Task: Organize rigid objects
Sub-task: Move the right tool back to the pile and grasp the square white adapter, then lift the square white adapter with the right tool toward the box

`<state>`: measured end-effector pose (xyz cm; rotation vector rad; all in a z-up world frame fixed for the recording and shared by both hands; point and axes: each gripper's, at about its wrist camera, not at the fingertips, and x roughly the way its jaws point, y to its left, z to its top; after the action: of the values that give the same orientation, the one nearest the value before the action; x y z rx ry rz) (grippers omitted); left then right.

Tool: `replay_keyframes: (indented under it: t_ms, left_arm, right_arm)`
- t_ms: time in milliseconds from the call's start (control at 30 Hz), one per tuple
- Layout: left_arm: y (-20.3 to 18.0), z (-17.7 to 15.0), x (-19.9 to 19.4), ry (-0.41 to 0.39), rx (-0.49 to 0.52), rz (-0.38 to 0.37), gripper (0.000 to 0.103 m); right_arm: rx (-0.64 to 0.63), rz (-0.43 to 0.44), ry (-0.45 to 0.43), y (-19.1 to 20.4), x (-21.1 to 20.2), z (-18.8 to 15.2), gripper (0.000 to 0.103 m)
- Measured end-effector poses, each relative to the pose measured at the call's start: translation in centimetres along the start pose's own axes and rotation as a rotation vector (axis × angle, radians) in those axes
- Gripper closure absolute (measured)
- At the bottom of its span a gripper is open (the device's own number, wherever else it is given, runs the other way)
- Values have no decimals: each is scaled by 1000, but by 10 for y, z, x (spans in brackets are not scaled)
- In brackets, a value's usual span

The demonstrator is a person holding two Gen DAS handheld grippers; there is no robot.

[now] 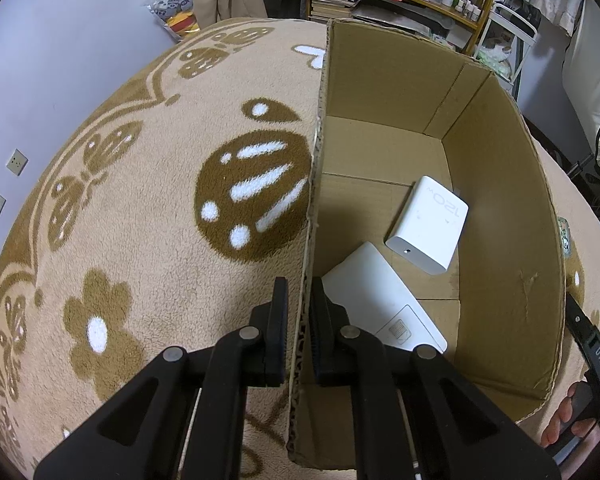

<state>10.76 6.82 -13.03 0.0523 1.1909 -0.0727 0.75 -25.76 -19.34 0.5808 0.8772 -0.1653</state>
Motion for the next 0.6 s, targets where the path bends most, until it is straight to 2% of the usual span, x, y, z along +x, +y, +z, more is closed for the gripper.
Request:
replay_keyframes:
  t_ms: [100,333,400,600]
  left_arm:
    - [0,0,0,-1,-1,0,93]
    - [-1,0,0,-3,12,11,93]
    - [-1,0,0,-2,11,9,93]
    - [0,0,-1,3,-2,1,93]
  right_arm:
    - [82,48,43,-8,9,-1,29]
    - [78,25,46,-5,14,-3,30]
    - [94,38,47,-6,13,-4,40]
    - [215,99,77,-14,19,-8,42]
